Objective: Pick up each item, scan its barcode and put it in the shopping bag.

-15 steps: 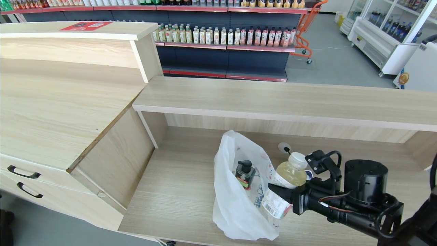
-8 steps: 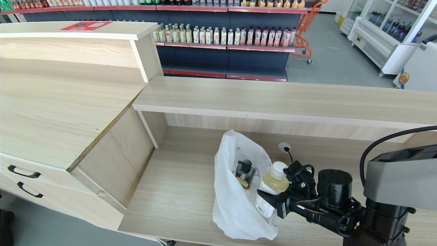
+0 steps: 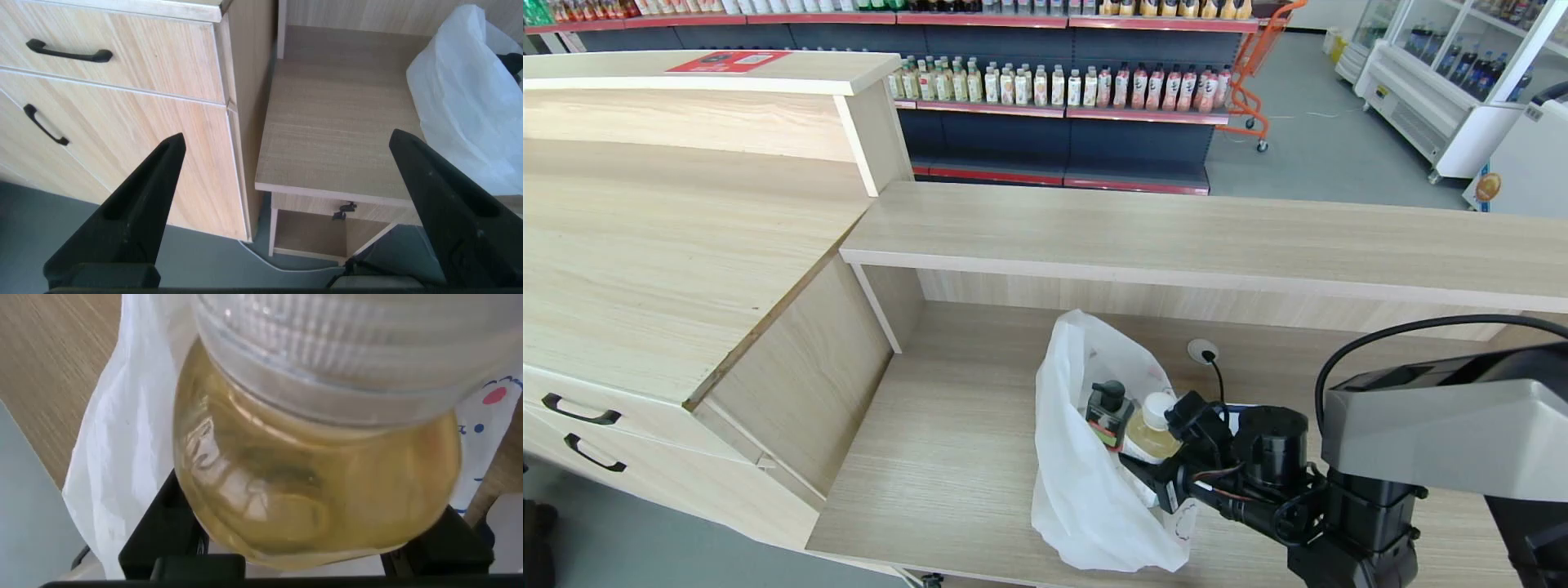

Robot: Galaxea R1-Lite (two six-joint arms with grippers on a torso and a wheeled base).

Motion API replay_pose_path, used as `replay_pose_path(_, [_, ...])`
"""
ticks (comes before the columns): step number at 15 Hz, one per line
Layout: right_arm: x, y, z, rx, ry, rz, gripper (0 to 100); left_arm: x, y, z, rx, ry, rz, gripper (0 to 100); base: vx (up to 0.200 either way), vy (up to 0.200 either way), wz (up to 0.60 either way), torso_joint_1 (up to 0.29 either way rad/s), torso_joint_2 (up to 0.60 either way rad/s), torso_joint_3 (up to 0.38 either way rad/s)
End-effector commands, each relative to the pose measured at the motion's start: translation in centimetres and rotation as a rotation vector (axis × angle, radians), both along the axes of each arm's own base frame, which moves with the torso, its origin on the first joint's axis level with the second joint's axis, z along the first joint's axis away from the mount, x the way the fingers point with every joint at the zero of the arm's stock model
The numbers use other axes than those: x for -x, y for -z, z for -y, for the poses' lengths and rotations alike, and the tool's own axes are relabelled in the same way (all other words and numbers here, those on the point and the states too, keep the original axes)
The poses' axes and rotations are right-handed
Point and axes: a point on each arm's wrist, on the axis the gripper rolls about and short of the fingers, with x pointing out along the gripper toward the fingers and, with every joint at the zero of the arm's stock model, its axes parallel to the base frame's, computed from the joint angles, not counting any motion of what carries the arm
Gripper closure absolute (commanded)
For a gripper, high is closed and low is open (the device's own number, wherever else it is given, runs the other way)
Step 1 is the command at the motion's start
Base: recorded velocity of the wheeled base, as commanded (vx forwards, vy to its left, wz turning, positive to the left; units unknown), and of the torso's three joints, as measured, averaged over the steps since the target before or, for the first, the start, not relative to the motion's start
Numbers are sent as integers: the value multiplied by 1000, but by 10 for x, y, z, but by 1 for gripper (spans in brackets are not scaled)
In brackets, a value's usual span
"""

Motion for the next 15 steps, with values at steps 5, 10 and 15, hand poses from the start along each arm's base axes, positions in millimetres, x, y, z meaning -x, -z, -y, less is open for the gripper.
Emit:
replay_pose_path(5, [-4, 22, -7, 51, -29, -6, 100, 0, 0, 0, 0, 0, 0, 0, 0, 0, 0, 0, 0, 0])
replay_pose_path(10, [-4, 8, -11, 8, -29, 10, 0, 0, 0, 0, -1, 0, 0, 0, 0, 0, 0, 0, 0, 0])
replay_pose_path(15, [5, -23, -3, -149, 25, -53, 0, 0, 0, 0, 0, 0, 0, 0, 0, 0, 0, 0, 0, 0])
